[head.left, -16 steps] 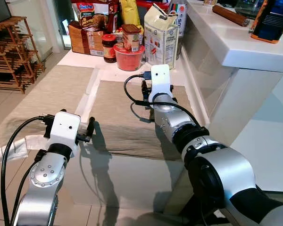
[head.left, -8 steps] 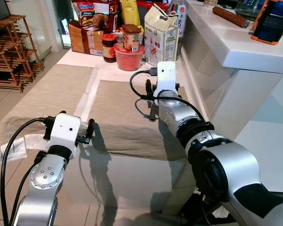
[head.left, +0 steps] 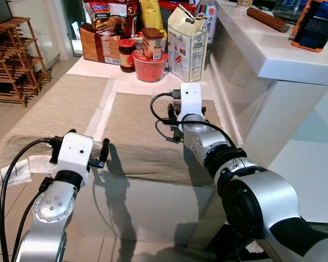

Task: Setting the table

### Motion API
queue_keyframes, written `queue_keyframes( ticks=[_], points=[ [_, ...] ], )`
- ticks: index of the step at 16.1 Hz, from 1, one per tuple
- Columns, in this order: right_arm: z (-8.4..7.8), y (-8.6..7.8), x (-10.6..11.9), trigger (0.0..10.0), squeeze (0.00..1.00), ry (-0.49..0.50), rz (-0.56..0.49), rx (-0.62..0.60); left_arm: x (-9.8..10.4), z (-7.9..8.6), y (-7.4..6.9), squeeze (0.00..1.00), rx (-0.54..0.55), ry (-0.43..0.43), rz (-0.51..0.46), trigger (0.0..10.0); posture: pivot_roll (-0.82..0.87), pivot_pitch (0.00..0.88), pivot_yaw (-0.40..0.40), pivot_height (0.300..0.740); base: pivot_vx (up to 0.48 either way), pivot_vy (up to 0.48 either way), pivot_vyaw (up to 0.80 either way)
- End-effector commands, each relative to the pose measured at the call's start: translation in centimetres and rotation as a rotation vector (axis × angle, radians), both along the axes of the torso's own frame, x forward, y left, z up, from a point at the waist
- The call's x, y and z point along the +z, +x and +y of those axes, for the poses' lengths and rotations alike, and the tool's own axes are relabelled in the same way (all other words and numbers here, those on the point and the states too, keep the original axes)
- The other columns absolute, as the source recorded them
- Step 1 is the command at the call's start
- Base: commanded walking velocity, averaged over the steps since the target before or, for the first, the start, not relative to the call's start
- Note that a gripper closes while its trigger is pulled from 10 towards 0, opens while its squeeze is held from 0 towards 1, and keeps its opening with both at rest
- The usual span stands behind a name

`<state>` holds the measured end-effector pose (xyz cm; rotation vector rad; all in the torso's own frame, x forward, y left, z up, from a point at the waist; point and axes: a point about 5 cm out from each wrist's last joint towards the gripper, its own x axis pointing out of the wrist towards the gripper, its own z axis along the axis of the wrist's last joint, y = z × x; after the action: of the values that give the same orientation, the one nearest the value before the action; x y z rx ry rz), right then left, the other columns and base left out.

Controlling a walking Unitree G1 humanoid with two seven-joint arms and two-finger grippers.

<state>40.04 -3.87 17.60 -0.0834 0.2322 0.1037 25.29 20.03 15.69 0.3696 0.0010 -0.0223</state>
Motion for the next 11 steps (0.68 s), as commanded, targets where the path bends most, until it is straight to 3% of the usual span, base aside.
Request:
queue_keyframes(
  ticks=[1, 4, 9, 11],
  points=[
    [-0.1, -0.1, -0.5, 10.0, 0.0, -0.024, 0.018, 0.005, 0.4, -0.4, -0.1, 0.0, -0.016, -0.004, -0.012, 10.0, 0.26, 0.0, -0.086, 0.736, 0.0, 0.0, 0.0],
    [0.1, -0.4, -1.2, 10.0, 0.0, -0.023, 0.042, 0.025, 0.5, -0.7, -0.1, 0.0, -0.044, -0.01, -0.001, 10.0, 0.26, 0.004, -0.083, 0.736, 0.0, 0.0, 0.0],
    [0.4, -0.7, -1.8, 10.0, 0.0, -0.017, 0.062, 0.033, 0.8, -1.5, -0.3, 0.0, -0.098, 0.009, -0.008, 10.0, 0.27, 0.01, -0.082, 0.736, 0.452, 0.0, 0.0],
    [0.6, -0.8, -1.9, 10.0, 0.0, -0.019, 0.063, 0.038, 1.0, -1.1, -0.2, 0.0, -0.077, 0.002, -0.015, 10.0, 0.27, 0.013, -0.081, 0.736, 0.0, 0.0, 0.0]
  ],
)
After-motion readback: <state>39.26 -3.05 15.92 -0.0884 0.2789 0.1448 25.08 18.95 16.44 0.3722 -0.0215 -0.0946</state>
